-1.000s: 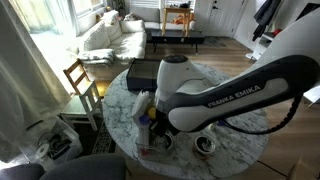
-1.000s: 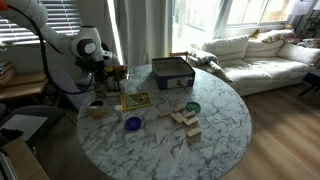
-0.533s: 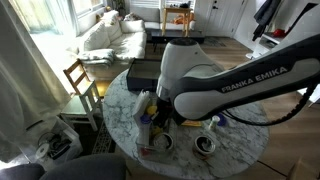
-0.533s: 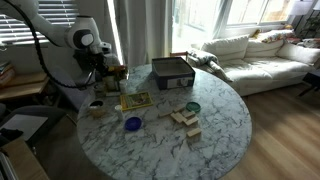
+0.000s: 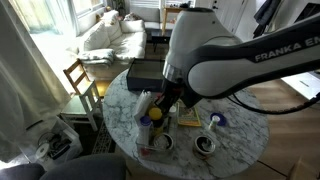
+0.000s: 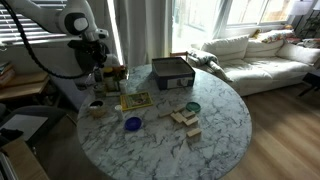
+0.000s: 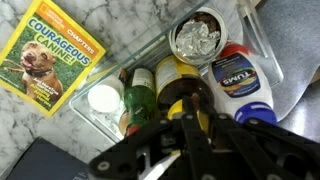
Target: Pick up the blue lid from the clear storage container and put it on the table, pick up some of the substance from the can in the clear storage container and put it on the blue lid
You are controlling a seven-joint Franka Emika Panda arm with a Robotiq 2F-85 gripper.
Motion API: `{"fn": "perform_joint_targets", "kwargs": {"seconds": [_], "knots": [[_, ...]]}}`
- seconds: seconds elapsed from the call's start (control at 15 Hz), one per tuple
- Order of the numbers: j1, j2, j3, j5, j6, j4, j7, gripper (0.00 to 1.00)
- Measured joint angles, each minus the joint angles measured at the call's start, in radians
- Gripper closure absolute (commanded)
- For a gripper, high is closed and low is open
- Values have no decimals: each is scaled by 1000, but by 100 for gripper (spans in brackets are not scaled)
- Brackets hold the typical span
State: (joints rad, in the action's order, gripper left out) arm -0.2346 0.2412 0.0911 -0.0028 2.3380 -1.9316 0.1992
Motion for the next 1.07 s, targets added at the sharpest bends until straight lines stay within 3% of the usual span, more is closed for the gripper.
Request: {"fn": "perform_joint_targets", "kwargs": {"seconds": [0.4,0.47,0.87,0.93,1.07], "knots": [[41,-170,-2,-14,-143,-82,-86,97],[56,-203,-4,-23,-165,-105,-100,89],[94,-305,-13,-58,-181,-194,-103,89],[94,-305,-12,-58,-181,-195,-103,97],[94,-304,-11,-58,-181,-194,-103,97]]}}
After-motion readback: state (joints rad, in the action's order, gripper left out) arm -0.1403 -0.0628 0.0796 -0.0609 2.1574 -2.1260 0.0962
